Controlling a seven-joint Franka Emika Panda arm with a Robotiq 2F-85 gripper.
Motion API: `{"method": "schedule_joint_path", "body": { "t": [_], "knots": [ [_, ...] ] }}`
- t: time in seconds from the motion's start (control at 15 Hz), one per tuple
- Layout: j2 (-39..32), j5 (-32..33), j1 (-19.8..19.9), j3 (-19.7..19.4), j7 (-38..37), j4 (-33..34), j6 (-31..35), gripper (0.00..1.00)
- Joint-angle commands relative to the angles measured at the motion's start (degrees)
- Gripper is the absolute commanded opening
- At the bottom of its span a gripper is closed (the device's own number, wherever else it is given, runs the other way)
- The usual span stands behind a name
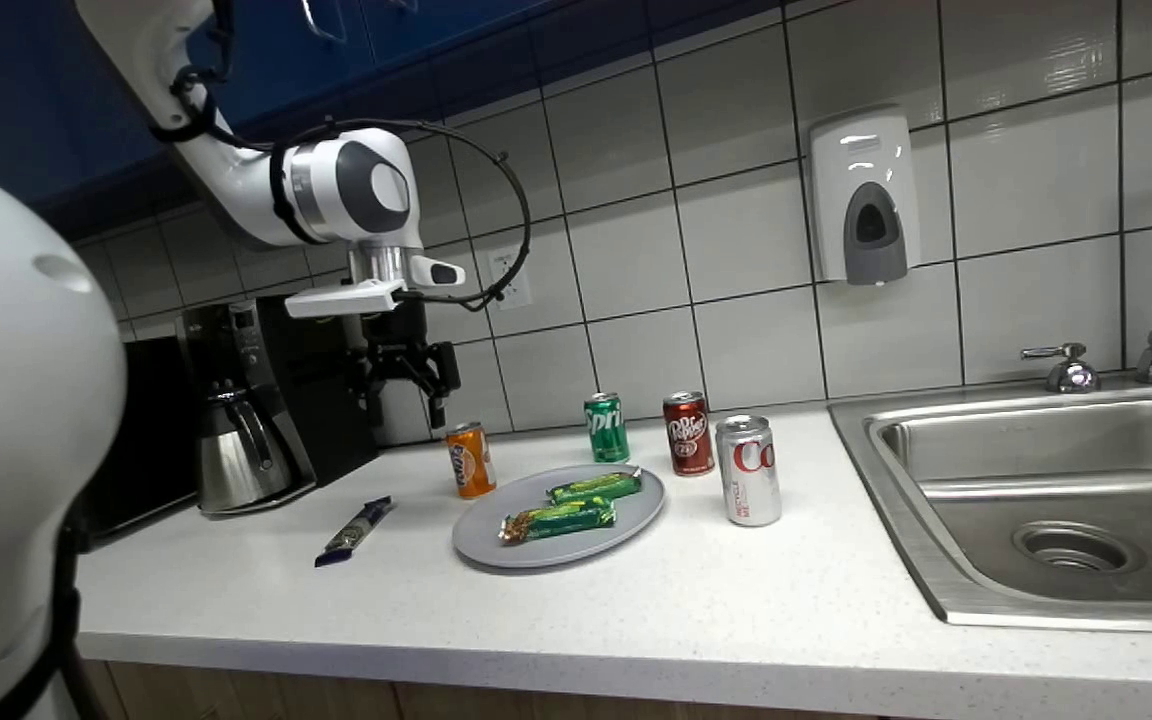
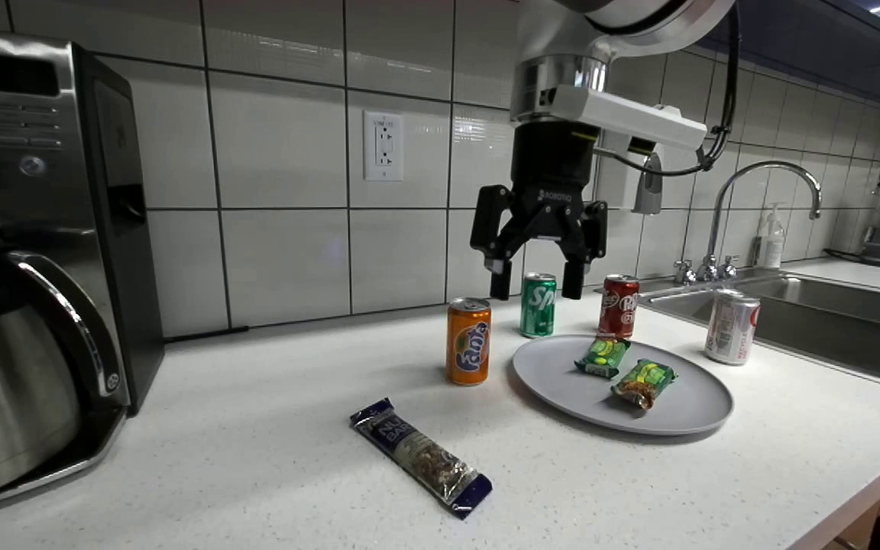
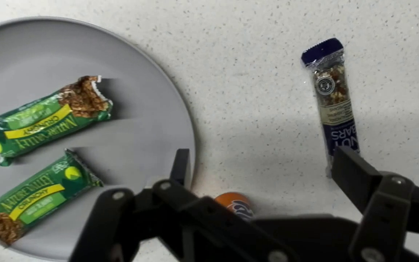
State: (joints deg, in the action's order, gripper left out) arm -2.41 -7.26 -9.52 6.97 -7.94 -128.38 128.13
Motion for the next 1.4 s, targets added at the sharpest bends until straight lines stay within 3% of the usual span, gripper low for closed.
{"method": "schedule_joint_path", "body": {
  "t": [0.0,0.53,1.33],
  "knots": [
    [5.0,-0.8,2.3,-1.3,0.3,-4.1,0.3,1.00],
    [7.1,0.1,6.5,-5.5,-0.1,-6.6,0.7,1.00],
    [0.4,-0.5,9.8,-8.7,-3.3,-3.9,6.9,1.00]
  ]
}}
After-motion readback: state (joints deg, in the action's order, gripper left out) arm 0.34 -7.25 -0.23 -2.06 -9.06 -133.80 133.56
